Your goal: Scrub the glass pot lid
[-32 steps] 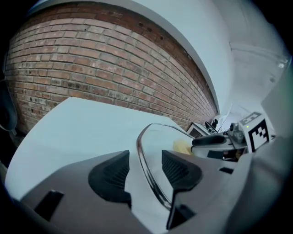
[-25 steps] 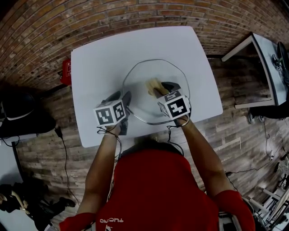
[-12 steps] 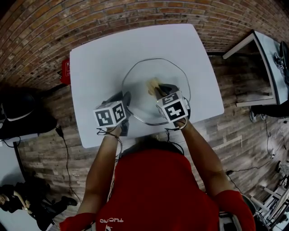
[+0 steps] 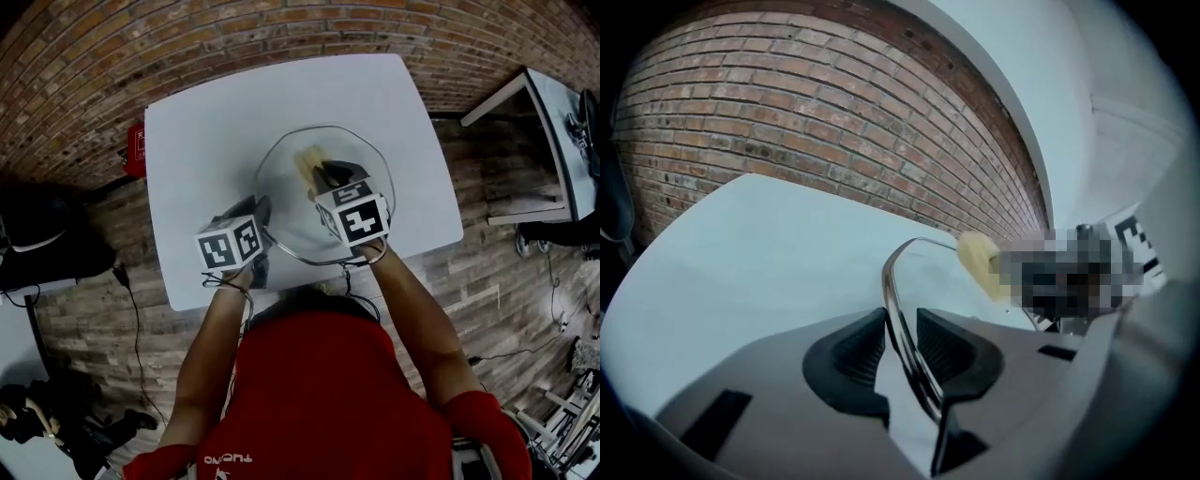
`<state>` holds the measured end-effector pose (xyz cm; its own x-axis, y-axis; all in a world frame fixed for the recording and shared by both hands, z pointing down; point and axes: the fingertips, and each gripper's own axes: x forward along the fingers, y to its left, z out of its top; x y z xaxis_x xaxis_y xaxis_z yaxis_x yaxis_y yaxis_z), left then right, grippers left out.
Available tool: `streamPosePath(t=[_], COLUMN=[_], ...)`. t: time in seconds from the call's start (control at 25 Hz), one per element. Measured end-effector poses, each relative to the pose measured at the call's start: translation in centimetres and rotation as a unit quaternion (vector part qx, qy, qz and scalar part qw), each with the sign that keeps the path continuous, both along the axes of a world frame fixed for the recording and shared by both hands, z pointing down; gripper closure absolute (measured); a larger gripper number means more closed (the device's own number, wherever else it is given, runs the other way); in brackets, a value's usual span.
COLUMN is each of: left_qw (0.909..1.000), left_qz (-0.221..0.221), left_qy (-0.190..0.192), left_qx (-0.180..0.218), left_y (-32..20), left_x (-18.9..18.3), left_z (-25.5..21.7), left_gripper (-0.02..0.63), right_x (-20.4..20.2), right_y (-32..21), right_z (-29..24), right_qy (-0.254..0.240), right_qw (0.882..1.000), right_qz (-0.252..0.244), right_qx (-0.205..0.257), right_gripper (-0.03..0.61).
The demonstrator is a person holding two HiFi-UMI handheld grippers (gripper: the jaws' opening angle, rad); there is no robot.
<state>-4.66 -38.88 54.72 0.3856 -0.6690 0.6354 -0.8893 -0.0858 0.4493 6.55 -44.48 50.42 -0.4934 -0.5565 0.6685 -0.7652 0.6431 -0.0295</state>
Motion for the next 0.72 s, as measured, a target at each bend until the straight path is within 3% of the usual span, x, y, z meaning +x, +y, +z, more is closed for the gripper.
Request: streamPosePath(t=[0.4, 0.72], left_qw=[1.0000, 1.0000], left_qz=[0.006, 0.008], left_qy=[-0.001, -0.002], left_qx=[-0.003, -0.002], left_y=[0.1, -0.1], left_x=[0.0, -0.2], left_z=[-0.2, -0.1], left_gripper=[0.500, 0.500], right_x=[-5.1, -2.9], right_y=[-2.8, -4.1], right_z=[1.6, 3.4], right_qy=[0.010, 0.049], right_qw=[1.000, 0.999], right_qz=[-0.006, 0.007], right_qx=[-0.010, -0.016], right_gripper=[0.528, 0.528])
